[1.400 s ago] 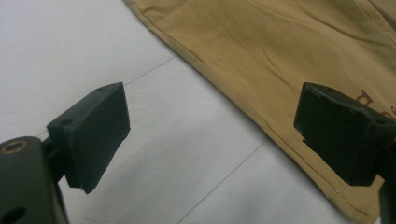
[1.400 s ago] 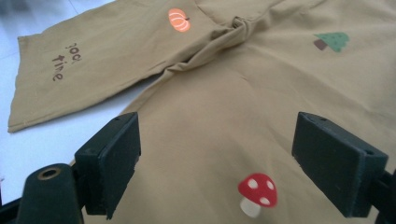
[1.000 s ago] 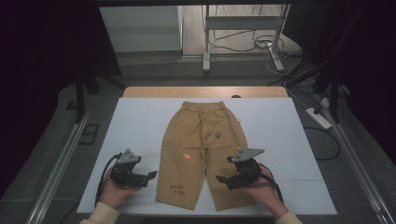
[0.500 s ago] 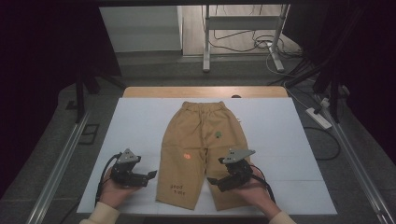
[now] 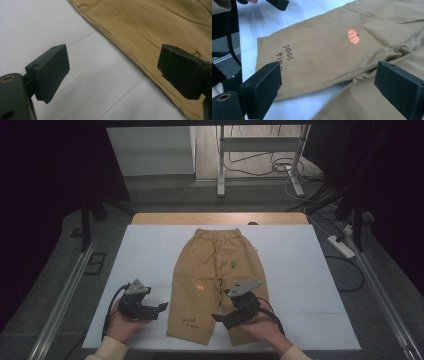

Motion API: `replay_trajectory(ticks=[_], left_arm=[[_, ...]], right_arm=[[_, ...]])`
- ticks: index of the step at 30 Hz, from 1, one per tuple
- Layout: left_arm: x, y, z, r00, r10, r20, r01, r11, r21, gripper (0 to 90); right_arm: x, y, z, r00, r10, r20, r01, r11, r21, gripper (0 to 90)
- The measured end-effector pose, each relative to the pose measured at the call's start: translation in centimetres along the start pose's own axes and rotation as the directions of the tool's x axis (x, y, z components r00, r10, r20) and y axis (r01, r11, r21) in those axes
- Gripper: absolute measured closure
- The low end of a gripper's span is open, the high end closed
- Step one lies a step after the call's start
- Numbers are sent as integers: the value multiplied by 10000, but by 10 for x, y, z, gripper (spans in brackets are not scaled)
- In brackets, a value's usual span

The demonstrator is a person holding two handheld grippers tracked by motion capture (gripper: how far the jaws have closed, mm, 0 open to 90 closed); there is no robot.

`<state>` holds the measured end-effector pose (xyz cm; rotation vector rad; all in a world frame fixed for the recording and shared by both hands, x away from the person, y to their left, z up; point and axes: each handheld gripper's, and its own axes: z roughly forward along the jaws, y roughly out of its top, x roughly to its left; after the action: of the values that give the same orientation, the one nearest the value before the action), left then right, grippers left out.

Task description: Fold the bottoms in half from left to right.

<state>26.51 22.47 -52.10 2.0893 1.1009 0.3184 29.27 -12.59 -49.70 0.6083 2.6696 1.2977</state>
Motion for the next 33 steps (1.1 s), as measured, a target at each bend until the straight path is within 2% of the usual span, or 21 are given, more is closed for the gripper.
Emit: replay_trajectory(ticks=[17, 33], left_arm=[[1, 0, 0, 10000, -23, -32, 23, 10000, -13, 106], [2, 1, 0, 10000, -53, -59, 52, 10000, -63, 107]], right_arm=[[16, 9, 29, 9984, -385, -410, 407, 9977, 544, 88], [33, 17, 54, 9928, -711, -963, 792, 9934, 835, 91]])
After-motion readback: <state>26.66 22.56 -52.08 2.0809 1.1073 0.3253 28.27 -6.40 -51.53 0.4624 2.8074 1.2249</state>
